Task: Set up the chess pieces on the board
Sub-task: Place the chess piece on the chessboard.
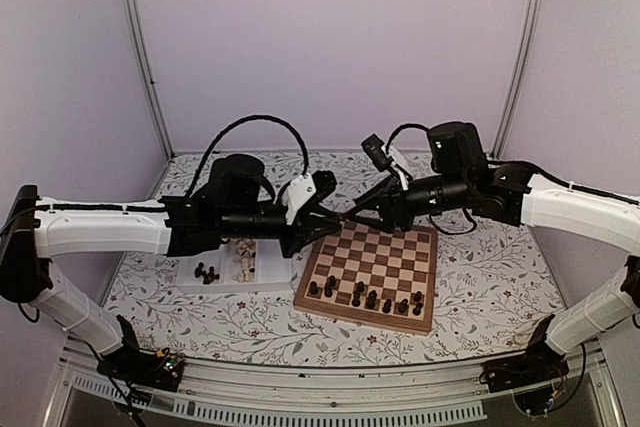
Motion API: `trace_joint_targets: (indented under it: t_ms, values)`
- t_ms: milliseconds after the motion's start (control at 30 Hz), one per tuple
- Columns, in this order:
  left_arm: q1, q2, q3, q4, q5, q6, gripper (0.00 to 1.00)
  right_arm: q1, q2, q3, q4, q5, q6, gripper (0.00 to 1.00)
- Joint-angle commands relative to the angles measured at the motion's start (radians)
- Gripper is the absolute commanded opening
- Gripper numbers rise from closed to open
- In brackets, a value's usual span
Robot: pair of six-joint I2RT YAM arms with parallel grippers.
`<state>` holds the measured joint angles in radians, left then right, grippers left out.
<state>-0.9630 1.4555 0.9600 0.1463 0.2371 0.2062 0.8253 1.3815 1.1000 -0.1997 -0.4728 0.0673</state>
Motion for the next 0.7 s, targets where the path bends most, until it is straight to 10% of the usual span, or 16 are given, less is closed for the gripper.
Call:
trace_joint_targets:
  t_ms: [0, 400, 667]
  values:
    - [0.014, 0.008, -0.001, 0.037, 0.045, -0.049, 0.00, 0.026, 0.010, 0.005, 0.069, -0.007, 0.007, 0.49]
    - [0.017, 0.014, 0.001, 0.043, 0.062, -0.075, 0.02, 0.062, 0.074, 0.035, 0.091, -0.002, 0.011, 0.13]
    - [0.027, -0.021, 0.011, -0.003, -0.156, -0.044, 0.49, 0.062, 0.013, -0.013, 0.039, 0.163, -0.013, 0.02]
